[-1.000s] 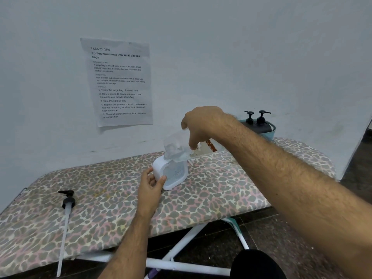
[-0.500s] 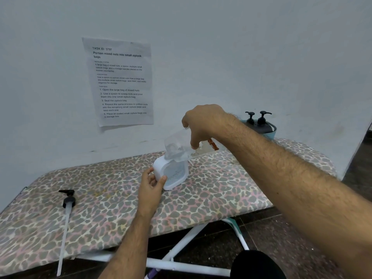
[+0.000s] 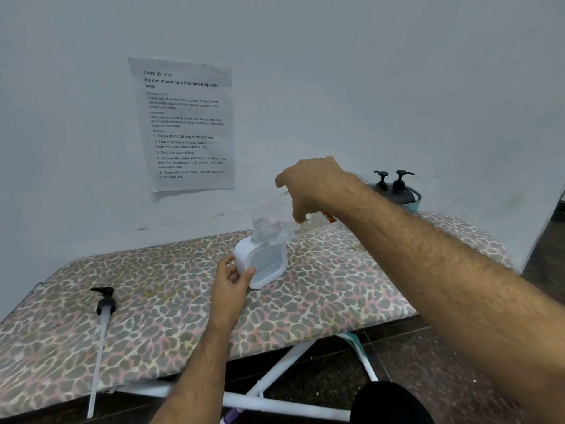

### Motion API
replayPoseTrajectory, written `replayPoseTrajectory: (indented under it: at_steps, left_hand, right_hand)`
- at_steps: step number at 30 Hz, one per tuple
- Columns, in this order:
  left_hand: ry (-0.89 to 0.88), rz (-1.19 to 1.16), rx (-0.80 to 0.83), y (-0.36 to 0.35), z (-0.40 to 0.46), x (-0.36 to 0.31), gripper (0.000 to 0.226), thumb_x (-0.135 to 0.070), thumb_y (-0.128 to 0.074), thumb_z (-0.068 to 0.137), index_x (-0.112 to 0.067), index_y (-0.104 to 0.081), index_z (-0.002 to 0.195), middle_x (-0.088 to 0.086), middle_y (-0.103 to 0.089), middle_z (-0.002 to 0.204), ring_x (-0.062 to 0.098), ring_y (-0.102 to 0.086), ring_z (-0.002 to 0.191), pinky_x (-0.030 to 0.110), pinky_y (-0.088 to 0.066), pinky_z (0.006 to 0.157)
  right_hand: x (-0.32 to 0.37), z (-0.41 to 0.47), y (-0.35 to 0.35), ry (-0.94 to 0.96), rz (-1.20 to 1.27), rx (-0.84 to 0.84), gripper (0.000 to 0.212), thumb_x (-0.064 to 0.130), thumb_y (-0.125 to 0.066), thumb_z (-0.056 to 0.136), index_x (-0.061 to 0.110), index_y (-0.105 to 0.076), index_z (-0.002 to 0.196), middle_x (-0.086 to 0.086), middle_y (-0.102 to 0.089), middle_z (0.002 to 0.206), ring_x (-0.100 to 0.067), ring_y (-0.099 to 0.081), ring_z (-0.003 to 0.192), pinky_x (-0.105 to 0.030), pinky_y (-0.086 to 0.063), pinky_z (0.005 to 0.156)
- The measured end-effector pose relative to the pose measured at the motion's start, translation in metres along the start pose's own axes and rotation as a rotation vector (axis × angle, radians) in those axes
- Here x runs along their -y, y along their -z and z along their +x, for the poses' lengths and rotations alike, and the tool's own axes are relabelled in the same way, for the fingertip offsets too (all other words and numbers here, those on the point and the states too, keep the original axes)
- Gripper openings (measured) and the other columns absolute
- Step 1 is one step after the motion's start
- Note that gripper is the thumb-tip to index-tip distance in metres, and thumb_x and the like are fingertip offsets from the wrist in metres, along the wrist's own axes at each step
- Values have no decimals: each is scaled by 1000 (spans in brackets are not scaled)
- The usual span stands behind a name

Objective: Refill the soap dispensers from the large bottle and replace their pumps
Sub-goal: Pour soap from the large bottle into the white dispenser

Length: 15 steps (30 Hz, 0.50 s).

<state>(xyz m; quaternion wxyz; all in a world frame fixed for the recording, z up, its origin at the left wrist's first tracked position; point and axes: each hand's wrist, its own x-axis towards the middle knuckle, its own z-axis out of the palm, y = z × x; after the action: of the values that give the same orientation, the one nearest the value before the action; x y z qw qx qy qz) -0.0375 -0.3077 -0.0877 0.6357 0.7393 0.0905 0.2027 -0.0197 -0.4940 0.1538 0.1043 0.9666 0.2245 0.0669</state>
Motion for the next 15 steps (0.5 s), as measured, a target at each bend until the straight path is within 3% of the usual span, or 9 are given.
replayPoseTrajectory:
  at_steps: [7,15]
  left_hand:
    - [22,-3,-8,0,2,1,53,-26,-71,89,-27,-45,136,4,-60,123,20,-63,110,45,-58,86]
    - [21,-6,-7,0,1,1,56,-27,-71,89,-25,-44,138,4,-59,124,21,-61,112,40,-58,84]
  right_hand:
    - [1,-2,1,2,-26,3,58,34,-80,77,26,-55,130,5,-62,118,-20,-58,108,-42,-38,89]
    - [2,1,-1,-8,-58,-29,57,31,-82,76,26,-58,127,4,-63,116,-20,-59,107,-48,-34,99]
